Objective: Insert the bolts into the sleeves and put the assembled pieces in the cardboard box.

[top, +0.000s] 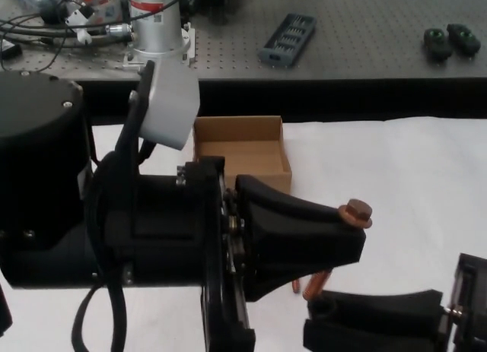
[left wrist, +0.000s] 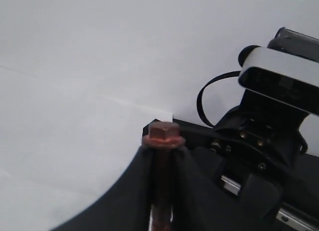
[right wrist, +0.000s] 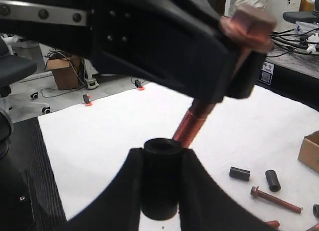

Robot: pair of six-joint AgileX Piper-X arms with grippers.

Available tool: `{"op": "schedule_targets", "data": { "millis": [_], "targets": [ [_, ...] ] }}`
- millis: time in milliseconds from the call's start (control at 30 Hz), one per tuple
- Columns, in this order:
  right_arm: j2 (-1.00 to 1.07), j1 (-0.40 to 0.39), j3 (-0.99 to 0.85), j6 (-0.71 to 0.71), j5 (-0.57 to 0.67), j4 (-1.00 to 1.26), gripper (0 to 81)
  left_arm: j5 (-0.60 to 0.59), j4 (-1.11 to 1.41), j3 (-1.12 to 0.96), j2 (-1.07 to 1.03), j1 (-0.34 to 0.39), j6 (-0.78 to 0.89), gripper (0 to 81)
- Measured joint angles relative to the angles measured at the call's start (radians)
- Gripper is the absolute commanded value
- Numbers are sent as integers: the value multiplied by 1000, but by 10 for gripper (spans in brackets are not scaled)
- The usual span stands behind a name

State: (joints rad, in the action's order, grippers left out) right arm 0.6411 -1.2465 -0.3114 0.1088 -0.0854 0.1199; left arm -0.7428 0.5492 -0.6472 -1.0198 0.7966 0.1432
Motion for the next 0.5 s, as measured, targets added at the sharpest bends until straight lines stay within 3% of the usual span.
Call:
{"op": "schedule_targets", "data": {
  "millis": [267,500],
  "targets": [
    [84,85,0,37,34,113,38,146,33,2,0,-11,-127,6],
    [139,185,3,55,80,168,38,157,57,2,0,-83,-143,6]
  ]
}}
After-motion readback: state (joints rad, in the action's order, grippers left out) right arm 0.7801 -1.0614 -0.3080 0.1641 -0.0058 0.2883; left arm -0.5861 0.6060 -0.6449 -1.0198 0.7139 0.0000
